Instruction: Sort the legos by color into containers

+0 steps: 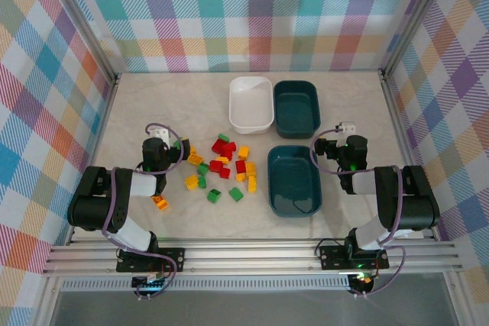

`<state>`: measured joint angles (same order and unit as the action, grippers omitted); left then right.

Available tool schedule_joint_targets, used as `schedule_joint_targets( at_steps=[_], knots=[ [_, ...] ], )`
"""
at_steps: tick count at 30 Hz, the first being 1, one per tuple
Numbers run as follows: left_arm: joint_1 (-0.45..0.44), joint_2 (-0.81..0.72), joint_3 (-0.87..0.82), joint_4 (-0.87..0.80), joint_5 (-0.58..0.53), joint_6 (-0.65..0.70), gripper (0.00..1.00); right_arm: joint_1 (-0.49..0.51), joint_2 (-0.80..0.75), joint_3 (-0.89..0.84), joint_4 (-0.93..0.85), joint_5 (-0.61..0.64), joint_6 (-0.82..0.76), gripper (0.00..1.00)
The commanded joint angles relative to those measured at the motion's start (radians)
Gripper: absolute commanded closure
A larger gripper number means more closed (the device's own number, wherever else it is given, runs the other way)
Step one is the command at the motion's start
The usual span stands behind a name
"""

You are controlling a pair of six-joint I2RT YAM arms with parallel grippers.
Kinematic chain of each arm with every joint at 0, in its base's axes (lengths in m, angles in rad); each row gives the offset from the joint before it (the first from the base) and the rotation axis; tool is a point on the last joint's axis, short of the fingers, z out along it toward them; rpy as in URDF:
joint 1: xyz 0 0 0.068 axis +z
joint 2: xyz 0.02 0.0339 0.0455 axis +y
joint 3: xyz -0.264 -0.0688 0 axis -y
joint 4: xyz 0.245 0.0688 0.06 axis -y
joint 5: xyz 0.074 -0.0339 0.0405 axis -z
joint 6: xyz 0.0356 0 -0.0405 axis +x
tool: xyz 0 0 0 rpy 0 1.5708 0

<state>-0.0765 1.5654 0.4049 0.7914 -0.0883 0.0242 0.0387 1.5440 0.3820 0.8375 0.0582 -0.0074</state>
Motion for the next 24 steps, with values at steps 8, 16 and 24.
schedule_joint_targets(
  at_steps=[8,16,24],
  knots=[
    [0.008,0.000,0.023,0.002,0.019,0.012,0.00,-0.020,-0.009,0.026,0.000,-0.078,0.003,0.00],
    [0.009,0.000,0.023,0.002,0.019,0.011,0.00,-0.026,-0.009,0.026,0.000,-0.086,0.006,0.00],
    [0.000,-0.221,0.145,-0.355,-0.016,0.013,0.00,0.006,-0.178,0.156,-0.370,0.104,0.039,0.00]
  ],
)
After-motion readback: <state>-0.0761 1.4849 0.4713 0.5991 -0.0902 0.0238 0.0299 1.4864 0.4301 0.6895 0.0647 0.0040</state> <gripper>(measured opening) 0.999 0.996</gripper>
